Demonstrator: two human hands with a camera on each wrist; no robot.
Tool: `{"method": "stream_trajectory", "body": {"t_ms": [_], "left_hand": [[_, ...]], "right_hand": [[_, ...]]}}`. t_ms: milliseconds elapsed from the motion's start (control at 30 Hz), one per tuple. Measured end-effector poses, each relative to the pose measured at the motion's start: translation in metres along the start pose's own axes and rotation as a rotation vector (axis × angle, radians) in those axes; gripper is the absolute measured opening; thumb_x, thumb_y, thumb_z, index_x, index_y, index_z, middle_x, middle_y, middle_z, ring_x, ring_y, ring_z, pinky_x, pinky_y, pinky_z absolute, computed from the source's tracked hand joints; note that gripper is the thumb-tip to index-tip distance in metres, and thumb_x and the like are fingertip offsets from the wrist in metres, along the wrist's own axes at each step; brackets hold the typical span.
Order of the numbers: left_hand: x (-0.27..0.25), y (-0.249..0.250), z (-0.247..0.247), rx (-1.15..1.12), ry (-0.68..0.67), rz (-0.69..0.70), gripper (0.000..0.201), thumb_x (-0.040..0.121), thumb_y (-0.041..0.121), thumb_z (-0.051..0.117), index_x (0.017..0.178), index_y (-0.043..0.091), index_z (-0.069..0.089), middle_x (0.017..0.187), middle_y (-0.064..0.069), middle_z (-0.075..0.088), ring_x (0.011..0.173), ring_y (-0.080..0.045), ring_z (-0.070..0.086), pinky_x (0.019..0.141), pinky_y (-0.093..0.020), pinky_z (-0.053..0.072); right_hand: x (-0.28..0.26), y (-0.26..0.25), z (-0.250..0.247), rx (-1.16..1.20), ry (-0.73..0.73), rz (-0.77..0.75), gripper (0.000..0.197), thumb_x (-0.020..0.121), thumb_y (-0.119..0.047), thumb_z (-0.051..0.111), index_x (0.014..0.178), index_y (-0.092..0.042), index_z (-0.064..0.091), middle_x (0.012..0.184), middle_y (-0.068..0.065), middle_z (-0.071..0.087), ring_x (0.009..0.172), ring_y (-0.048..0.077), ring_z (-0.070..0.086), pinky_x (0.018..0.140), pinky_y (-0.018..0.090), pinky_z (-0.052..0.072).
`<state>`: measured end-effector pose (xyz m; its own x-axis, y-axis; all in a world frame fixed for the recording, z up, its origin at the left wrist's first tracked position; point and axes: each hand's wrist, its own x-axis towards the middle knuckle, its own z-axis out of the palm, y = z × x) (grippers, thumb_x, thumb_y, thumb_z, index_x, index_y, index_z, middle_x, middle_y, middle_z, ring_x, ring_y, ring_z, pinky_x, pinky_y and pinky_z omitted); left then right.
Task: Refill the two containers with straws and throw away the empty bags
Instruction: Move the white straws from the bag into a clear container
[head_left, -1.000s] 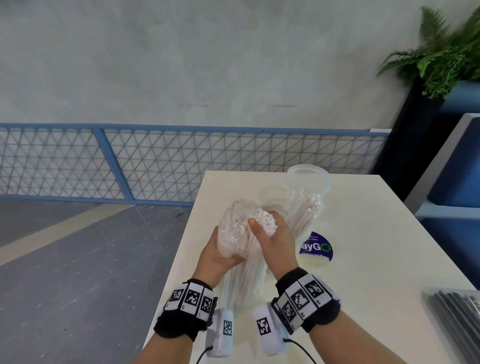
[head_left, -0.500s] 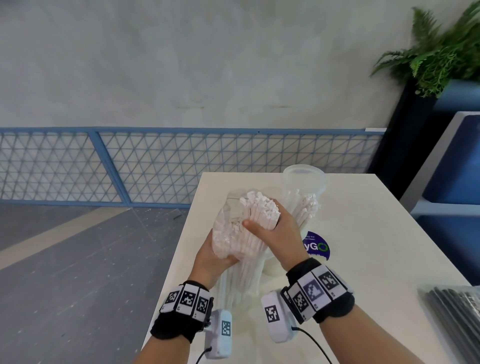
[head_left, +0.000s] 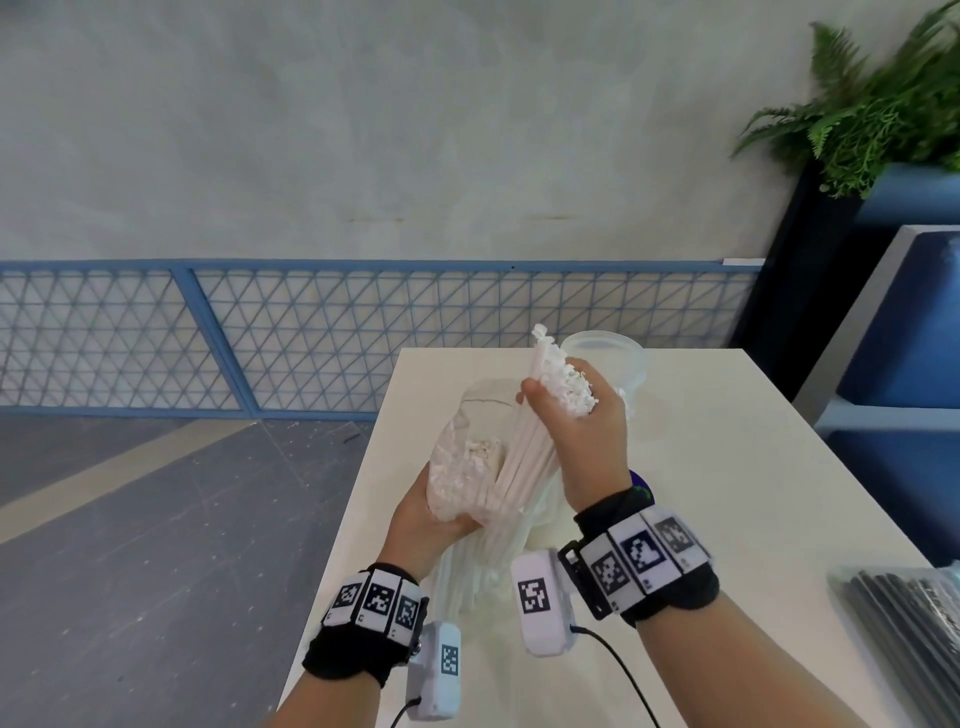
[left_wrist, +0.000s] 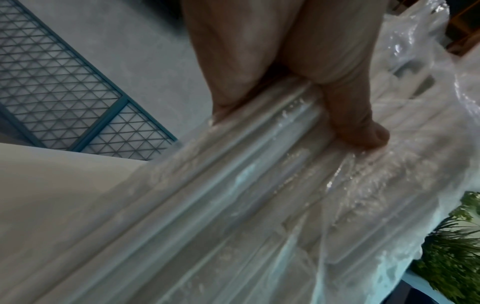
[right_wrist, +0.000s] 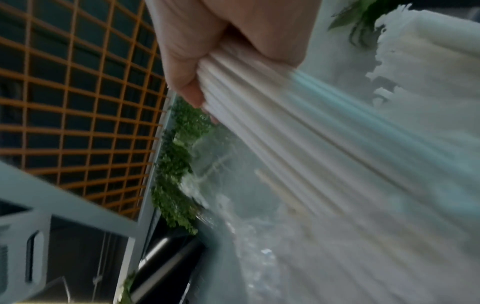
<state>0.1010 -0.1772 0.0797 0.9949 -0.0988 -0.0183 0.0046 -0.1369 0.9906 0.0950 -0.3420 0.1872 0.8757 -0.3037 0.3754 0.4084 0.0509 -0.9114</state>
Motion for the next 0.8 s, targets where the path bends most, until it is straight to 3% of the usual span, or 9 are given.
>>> {"method": "stream_trajectory", "body": {"t_ms": [67,167,300,400,467,533,633,800], "left_hand": [[0.001,0.0,0.0,-0.013,0.003,0.0,0.074,0.064,0.012,0.084,0.128,0.024,0.05,0.12,0.007,0.063,0.116,-0.009,0.057,0.096,-0.026,0.044],[0.001,0.0,0.0,-0.022,-0.008,0.013,0.075,0.063,0.015,0.085,0.129,0.024,0.05,0.122,0.007,0.063,0.117,-0.009,0.057,0.1,-0.032,0.045],[0.0,0.003,0.002,-0.058,-0.019,0.044,0.083,0.052,0.031,0.086,0.127,0.022,0.052,0.12,0.003,0.066,0.115,-0.012,0.06,0.097,-0.035,0.049],[0.001,0.004,0.002,-0.055,-0.021,0.046,0.077,0.05,0.029,0.086,0.121,0.026,0.055,0.116,0.004,0.068,0.112,-0.011,0.061,0.094,-0.031,0.05],[0.001,0.003,0.001,-0.038,-0.014,0.03,0.07,0.057,0.017,0.087,0.118,0.03,0.055,0.116,0.007,0.066,0.112,-0.007,0.06,0.096,-0.029,0.047],[0.001,0.003,0.0,-0.033,0.004,0.009,0.066,0.063,0.007,0.083,0.119,0.028,0.054,0.118,0.006,0.064,0.113,-0.008,0.058,0.098,-0.029,0.045],[0.001,0.003,0.0,-0.017,0.018,0.004,0.067,0.065,0.008,0.082,0.124,0.023,0.053,0.119,0.004,0.063,0.115,-0.012,0.057,0.1,-0.033,0.044],[0.004,0.004,0.001,-0.026,0.017,0.026,0.065,0.065,0.005,0.082,0.119,0.028,0.054,0.113,0.012,0.064,0.11,-0.004,0.059,0.088,-0.019,0.047]], "right_hand": [[0.001,-0.004,-0.003,0.059,-0.09,0.036,0.019,0.075,-0.02,0.071,0.088,-0.01,0.064,0.082,0.014,0.067,0.079,0.021,0.064,0.074,0.031,0.053],[-0.007,0.007,-0.01,0.07,-0.204,0.151,0.024,0.073,-0.012,0.076,0.095,-0.01,0.067,0.085,-0.001,0.072,0.085,0.016,0.069,0.076,0.029,0.055],[-0.025,0.034,-0.017,-0.094,-0.317,0.243,0.03,0.067,-0.01,0.08,0.094,-0.015,0.068,0.09,-0.002,0.072,0.09,0.012,0.069,0.079,0.027,0.055],[-0.033,0.043,-0.013,-0.149,-0.267,0.234,0.03,0.07,-0.011,0.078,0.099,-0.011,0.068,0.095,0.003,0.072,0.091,0.011,0.068,0.08,0.027,0.055],[-0.031,0.038,-0.008,-0.107,-0.189,0.223,0.027,0.074,-0.012,0.075,0.099,-0.005,0.066,0.091,0.004,0.071,0.087,0.011,0.068,0.076,0.024,0.055],[-0.023,0.031,-0.005,-0.08,-0.129,0.21,0.022,0.077,-0.012,0.073,0.096,-0.003,0.065,0.086,0.004,0.069,0.082,0.012,0.067,0.07,0.019,0.054],[-0.013,0.021,-0.004,-0.025,-0.069,0.209,0.022,0.077,-0.012,0.073,0.096,-0.004,0.065,0.086,0.005,0.068,0.082,0.014,0.067,0.072,0.023,0.056],[-0.021,0.033,-0.008,-0.033,-0.182,0.303,0.034,0.071,-0.009,0.077,0.101,-0.002,0.064,0.094,0.007,0.07,0.091,0.016,0.068,0.076,0.024,0.056]]}}
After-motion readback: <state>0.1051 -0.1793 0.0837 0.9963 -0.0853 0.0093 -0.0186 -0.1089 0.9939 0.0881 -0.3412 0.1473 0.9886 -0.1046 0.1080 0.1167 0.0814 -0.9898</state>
